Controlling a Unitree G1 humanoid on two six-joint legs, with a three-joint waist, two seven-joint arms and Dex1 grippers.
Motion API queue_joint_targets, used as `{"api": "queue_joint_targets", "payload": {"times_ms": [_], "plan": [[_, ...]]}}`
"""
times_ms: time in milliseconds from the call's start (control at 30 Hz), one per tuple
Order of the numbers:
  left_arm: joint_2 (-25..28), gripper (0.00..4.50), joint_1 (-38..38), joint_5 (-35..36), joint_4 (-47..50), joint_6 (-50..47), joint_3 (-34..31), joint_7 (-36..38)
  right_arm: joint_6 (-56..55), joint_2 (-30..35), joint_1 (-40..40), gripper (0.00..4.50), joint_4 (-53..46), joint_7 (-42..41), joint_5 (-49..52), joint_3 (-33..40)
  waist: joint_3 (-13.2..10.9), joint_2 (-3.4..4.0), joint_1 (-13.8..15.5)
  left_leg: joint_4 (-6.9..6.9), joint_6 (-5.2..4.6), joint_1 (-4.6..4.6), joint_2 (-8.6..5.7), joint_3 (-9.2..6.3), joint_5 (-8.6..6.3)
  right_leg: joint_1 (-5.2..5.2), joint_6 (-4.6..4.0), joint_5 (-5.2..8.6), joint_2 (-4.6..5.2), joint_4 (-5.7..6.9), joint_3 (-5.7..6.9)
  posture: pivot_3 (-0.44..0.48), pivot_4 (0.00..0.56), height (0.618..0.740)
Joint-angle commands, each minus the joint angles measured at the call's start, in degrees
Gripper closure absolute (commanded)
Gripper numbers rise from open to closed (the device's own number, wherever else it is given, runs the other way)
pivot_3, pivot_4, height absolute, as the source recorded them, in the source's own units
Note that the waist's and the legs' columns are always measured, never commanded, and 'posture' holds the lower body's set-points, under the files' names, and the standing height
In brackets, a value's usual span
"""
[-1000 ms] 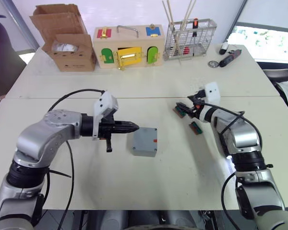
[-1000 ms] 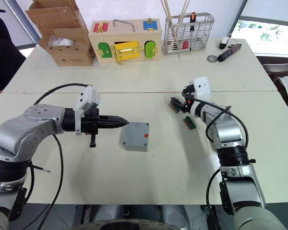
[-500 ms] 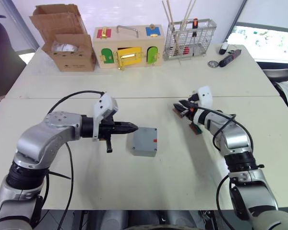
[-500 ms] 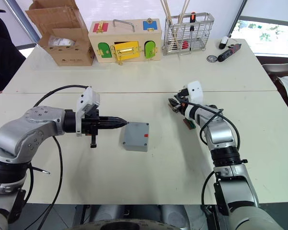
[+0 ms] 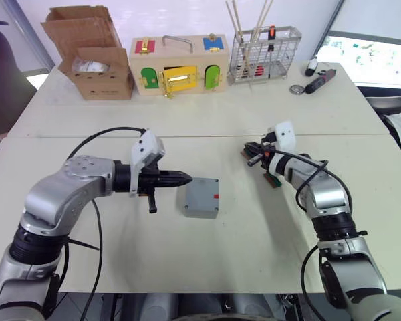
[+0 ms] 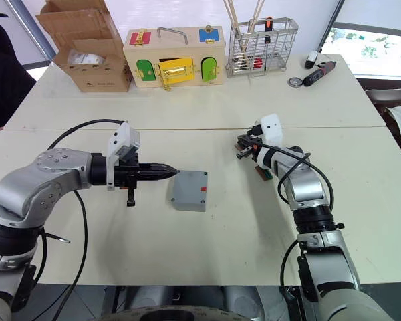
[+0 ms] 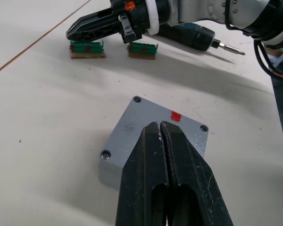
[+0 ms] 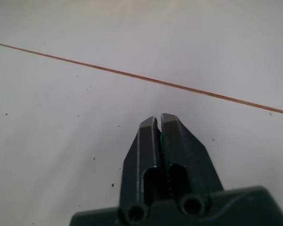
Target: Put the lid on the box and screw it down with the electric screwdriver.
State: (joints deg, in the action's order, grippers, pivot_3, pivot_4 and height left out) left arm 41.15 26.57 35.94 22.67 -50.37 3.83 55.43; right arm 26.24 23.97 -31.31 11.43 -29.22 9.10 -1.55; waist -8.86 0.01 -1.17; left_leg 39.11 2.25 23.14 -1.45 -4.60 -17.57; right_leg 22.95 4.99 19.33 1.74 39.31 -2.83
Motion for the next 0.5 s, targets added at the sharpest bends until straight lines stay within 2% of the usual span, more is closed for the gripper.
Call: {"api": "queue_joint_targets", "payload": {"times_ms": [33, 100, 167, 500], "plan": [[0.36, 4.5, -0.28, -0.09, 0.82, 1.13, 0.15, 0.03, -1.09, -0.3, -0.33, 2.61, -2.46, 0.59, 0.66, 1.96, 0.0, 0.0, -0.03, 0.0, 0.0, 0.0, 0.0, 0.0, 0.0, 0.0, 0.0, 0.0, 0.0, 0.0, 0.0, 0.0, 0.15, 0.74], [0.32, 4.5, -0.4, -0.22, 0.86, 1.17, 0.17, 0.06, -1.01, -0.28, -0.25, 1.57, -3.12, 0.83, 0.84, 2.28, 0.0, 0.0, -0.02, 0.0, 0.0, 0.0, 0.0, 0.0, 0.0, 0.0, 0.0, 0.0, 0.0, 0.0, 0.0, 0.0, 0.15, 0.74], [0.26, 4.5, -0.4, -0.31, 0.76, 1.21, 0.21, 0.06, -0.07, -0.05, 0.02, 0.79, -3.65, 0.29, 1.28, 2.23, 0.0, 0.0, -0.01, 0.0, 0.0, 0.0, 0.0, 0.0, 0.0, 0.0, 0.0, 0.0, 0.0, 0.0, 0.0, 0.0, 0.15, 0.74], [0.36, 4.5, -0.42, -0.73, 0.16, 2.02, 0.92, 0.12, -0.16, 0.46, 1.91, 0.79, -4.35, -0.31, -0.13, 0.74, 0.0, 0.0, 0.0, 0.0, 0.0, 0.0, 0.0, 0.0, 0.0, 0.0, 0.0, 0.0, 0.0, 0.01, -0.01, 0.0, 0.15, 0.74]]}}
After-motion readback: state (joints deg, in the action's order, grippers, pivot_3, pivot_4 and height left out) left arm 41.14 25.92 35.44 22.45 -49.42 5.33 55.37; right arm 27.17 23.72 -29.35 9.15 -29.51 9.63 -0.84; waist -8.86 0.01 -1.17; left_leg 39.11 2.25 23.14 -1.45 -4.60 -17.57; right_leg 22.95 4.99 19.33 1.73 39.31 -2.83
